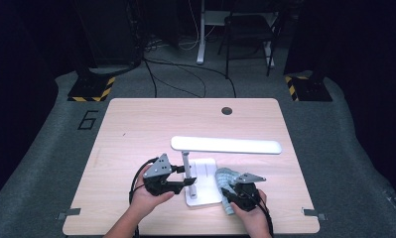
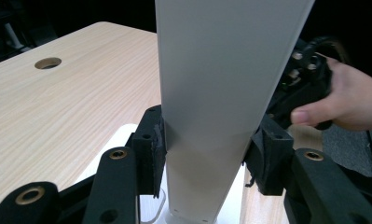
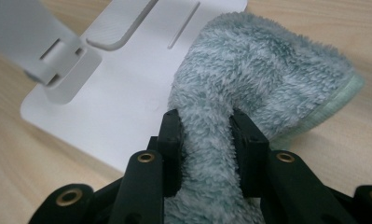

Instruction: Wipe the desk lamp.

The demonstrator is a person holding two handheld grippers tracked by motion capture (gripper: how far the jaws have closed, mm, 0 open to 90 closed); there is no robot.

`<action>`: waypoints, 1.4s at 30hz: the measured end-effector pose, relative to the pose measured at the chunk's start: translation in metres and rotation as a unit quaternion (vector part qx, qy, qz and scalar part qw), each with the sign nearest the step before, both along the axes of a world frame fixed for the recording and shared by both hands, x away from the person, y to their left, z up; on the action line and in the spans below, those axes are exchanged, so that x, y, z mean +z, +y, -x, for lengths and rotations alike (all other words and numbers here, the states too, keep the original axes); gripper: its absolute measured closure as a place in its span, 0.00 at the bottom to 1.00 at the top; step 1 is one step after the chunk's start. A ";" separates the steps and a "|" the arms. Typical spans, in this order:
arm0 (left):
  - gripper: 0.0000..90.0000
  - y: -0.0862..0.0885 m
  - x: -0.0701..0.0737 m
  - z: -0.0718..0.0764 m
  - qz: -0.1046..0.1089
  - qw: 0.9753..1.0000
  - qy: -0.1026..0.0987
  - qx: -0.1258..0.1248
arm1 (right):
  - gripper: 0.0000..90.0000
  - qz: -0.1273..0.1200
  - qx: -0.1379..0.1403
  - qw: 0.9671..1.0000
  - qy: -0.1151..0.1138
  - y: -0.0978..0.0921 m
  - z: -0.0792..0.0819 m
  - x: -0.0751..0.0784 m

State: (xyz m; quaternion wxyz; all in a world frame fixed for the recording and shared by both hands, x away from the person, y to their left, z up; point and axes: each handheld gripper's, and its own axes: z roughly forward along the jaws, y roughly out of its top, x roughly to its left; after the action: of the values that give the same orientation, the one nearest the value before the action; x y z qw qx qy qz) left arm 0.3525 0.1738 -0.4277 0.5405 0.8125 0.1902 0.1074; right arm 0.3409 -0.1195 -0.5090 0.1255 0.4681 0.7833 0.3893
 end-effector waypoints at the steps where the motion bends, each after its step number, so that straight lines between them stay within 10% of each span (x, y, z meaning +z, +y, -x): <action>1: 0.59 0.001 0.000 0.000 -0.004 1.000 0.003 -0.005 | 0.76 -0.005 -0.006 1.000 0.000 0.001 -0.003 -0.001; 25: 0.59 0.001 0.001 -0.001 -0.006 1.000 0.003 -0.014 | 0.69 0.004 -0.053 0.999 -0.008 0.029 -0.106 -0.001; 32: 0.59 -0.003 0.001 0.002 -0.005 1.000 0.003 0.006 | 0.71 0.000 -0.036 0.999 0.003 0.024 -0.091 0.001; 42: 0.59 -0.004 0.000 0.003 -0.004 1.000 0.007 0.010 | 0.71 0.012 0.002 1.000 0.000 0.008 -0.025 0.001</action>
State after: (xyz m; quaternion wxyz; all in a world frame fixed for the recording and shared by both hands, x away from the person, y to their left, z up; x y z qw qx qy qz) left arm 0.3497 0.1700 -0.4272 0.5347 0.8135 0.2016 0.1080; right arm 0.3659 -0.1119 -0.5080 0.1307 0.4645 0.7891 0.3802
